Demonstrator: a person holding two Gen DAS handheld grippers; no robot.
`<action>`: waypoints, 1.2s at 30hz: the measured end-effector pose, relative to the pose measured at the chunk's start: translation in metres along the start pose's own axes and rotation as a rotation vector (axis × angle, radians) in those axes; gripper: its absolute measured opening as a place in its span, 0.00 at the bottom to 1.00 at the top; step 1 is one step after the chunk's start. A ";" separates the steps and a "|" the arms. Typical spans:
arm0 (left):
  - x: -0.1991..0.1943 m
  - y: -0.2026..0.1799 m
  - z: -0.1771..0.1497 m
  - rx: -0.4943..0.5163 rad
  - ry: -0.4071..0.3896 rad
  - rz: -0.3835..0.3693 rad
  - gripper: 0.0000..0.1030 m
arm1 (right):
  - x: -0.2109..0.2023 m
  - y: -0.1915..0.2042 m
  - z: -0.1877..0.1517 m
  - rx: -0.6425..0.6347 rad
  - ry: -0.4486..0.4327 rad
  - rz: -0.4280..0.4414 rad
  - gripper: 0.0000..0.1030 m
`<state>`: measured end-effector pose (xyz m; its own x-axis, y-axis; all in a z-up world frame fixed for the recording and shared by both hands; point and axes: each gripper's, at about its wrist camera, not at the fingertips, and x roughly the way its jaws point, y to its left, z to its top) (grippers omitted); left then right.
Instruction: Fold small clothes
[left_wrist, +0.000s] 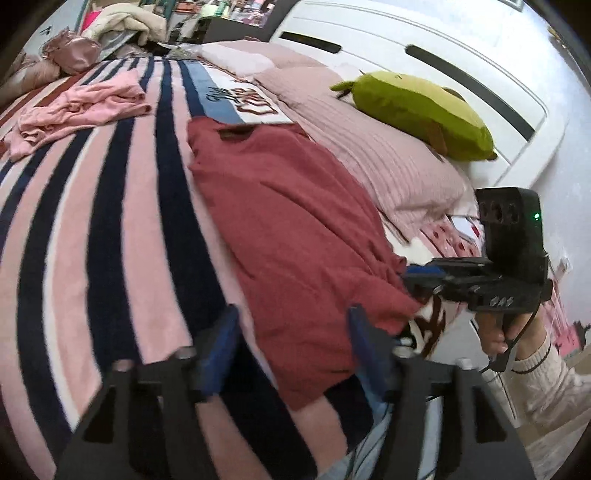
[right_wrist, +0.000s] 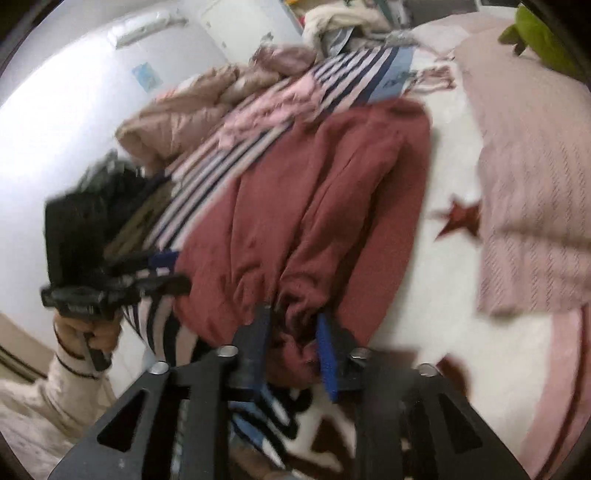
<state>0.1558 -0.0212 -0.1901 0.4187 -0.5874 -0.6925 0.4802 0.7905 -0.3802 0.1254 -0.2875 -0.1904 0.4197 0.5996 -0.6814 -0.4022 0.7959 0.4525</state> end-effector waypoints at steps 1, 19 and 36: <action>-0.002 0.002 0.004 -0.004 -0.009 0.001 0.65 | -0.007 -0.004 0.006 0.008 -0.031 -0.015 0.58; 0.075 0.078 0.066 -0.334 0.020 -0.164 0.15 | 0.054 -0.050 0.061 0.123 0.015 -0.032 0.54; -0.016 0.000 0.104 -0.043 -0.148 -0.029 0.06 | 0.013 0.024 0.093 0.027 -0.135 0.088 0.18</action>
<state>0.2287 -0.0300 -0.1152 0.5154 -0.6266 -0.5846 0.4616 0.7777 -0.4267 0.1972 -0.2524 -0.1347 0.4905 0.6713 -0.5557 -0.4211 0.7409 0.5232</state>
